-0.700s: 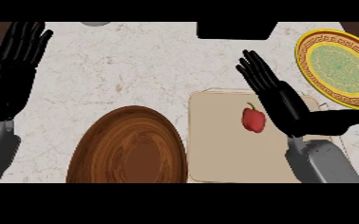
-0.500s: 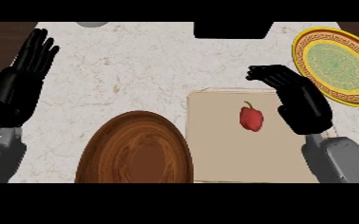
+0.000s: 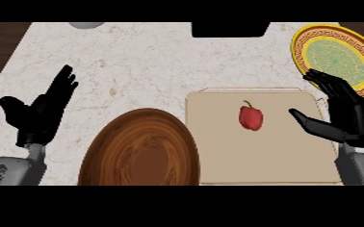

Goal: Pick the bell pepper from the tray and place it in the plate

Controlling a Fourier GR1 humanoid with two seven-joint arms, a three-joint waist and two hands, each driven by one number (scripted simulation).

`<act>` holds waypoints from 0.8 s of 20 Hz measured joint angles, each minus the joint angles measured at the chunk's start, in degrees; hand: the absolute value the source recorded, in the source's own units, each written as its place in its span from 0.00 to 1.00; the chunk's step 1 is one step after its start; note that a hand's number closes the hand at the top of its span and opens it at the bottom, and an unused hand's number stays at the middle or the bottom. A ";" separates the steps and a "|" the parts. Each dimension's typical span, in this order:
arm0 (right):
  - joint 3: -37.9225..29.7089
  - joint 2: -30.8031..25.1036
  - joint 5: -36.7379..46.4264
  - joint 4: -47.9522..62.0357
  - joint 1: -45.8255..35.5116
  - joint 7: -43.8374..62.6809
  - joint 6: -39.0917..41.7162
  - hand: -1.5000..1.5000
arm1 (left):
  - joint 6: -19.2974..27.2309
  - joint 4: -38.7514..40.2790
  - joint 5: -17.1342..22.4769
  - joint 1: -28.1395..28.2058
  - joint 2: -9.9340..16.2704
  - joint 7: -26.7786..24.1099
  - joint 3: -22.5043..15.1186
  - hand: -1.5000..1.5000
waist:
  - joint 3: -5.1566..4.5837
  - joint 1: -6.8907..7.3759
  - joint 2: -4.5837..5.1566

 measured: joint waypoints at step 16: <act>4.59 -3.85 20.72 7.06 2.75 -7.42 -2.23 0.00 | -0.37 3.09 -5.06 -1.31 -5.46 2.04 0.25 0.50 | -0.08 0.83 -0.62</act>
